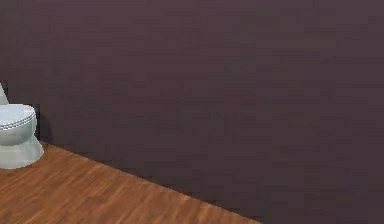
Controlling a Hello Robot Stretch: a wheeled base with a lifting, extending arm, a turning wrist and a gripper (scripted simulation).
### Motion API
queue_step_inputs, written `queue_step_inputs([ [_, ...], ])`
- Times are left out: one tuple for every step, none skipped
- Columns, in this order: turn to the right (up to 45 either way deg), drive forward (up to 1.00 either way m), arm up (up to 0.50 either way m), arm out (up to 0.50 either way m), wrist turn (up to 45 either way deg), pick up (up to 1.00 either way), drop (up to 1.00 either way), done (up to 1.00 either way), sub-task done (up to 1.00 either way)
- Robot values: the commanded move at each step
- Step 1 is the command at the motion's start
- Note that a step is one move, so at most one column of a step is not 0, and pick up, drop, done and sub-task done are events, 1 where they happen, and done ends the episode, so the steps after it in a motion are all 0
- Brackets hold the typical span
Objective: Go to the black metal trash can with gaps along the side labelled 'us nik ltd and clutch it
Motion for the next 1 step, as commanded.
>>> queue_step_inputs([
  [-45.0,0.00,0.00,0.00,0.0,0.00,0.00,0.00,0.00],
])
